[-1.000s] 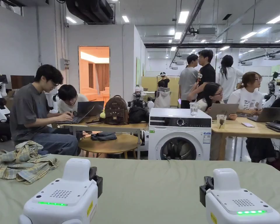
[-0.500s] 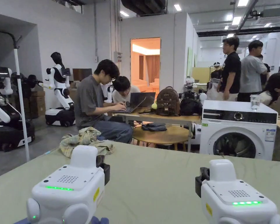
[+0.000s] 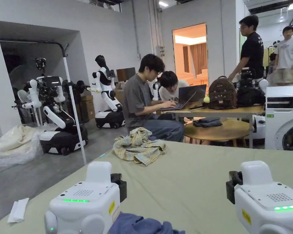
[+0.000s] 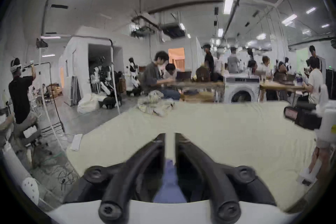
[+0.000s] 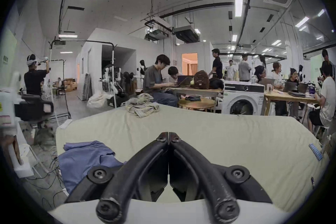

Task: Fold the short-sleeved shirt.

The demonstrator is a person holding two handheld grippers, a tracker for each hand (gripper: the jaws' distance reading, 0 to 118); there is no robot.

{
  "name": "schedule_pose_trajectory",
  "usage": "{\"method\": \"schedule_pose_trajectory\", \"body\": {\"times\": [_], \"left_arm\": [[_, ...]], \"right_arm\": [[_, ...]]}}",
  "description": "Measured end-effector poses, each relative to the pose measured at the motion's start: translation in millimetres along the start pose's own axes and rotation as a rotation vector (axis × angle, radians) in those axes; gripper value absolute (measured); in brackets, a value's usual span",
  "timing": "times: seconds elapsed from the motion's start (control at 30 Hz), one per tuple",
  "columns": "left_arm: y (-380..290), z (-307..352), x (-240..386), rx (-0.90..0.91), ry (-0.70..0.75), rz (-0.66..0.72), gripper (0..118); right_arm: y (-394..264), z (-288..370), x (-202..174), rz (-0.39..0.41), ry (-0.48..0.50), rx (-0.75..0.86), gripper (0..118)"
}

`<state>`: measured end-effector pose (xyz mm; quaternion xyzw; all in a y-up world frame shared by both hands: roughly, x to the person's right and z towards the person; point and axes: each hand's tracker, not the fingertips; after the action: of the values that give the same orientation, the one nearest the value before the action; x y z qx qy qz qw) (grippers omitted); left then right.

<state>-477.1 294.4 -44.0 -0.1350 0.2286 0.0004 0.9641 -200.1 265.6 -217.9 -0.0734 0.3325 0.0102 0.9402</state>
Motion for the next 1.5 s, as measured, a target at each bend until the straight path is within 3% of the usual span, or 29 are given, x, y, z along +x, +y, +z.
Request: {"method": "schedule_pose_trajectory", "body": {"times": [0.07,0.1,0.27,0.37,0.47,0.57,0.6,0.67,0.73,0.87,0.9,0.97,1.07,1.13,1.23,1.33,1.5], "left_arm": [[-13.0,-29.8,-14.3,-0.138,-0.066,-0.002,49],[-22.0,-47.0,-22.3,-0.21,-0.112,0.025,61],[-77.4,-119.6,-47.5,-0.428,-0.154,0.271,63],[-109.1,-157.5,-45.9,-0.596,-0.148,0.197,64],[-134.2,-176.9,-44.4,-0.579,-0.139,0.203,64],[-161.7,-201.2,-37.9,-0.76,-0.173,0.228,58],[-165.2,-201.5,-33.3,-0.768,-0.104,0.145,55],[-152.4,-197.5,-25.3,-0.692,-0.129,0.062,37],[-150.1,-200.4,-19.8,-0.722,-0.128,0.055,2],[-141.4,-199.8,-28.1,-0.723,-0.129,0.107,1],[-126.6,-193.8,-31.9,-0.653,-0.123,0.127,1],[-70.1,-189.7,-38.2,-0.551,-0.059,0.106,1],[21.5,-182.1,-47.6,-0.406,-0.026,0.247,1],[86.3,-164.1,-32.9,-0.237,0.008,0.179,1],[170.4,-155.2,7.9,-0.141,-0.009,0.008,1],[217.7,-158.5,66.1,-0.092,-0.059,-0.049,0],[176.9,-184.9,184.7,-0.136,-0.228,-0.141,0]], "right_arm": [[-7.3,2.1,8.1,-0.003,0.017,-0.007,0],[-11.2,1.7,12.1,-0.013,0.018,-0.015,0],[-36.3,-0.9,40.2,-0.057,-0.011,-0.113,0],[-47.0,0.5,60.3,-0.074,-0.043,-0.153,0],[-55.0,-1.3,77.0,-0.055,-0.084,-0.182,0],[-59.1,-5.2,91.3,-0.098,-0.1,-0.206,0],[-60.1,-5.9,94.4,-0.108,-0.106,-0.21,0],[-62.6,-5.2,98.9,-0.115,-0.109,-0.209,0],[-64.5,-3.9,100.2,-0.109,-0.111,-0.205,0],[-61.8,4.2,106.0,-0.126,-0.09,-0.202,0],[-60.1,6.6,107.5,-0.114,-0.085,-0.2,0],[-54.5,12.6,111.2,-0.066,-0.103,-0.181,0],[-46.6,24.6,123.1,-0.109,-0.091,-0.153,0],[-43.3,34.5,131.6,-0.127,-0.1,-0.132,0],[-40.0,47.0,146.0,-0.12,-0.134,-0.107,0],[-35.9,56.0,164.0,-0.151,-0.159,-0.096,0],[-34.8,76.3,190.7,-0.181,-0.205,-0.082,0]]}}
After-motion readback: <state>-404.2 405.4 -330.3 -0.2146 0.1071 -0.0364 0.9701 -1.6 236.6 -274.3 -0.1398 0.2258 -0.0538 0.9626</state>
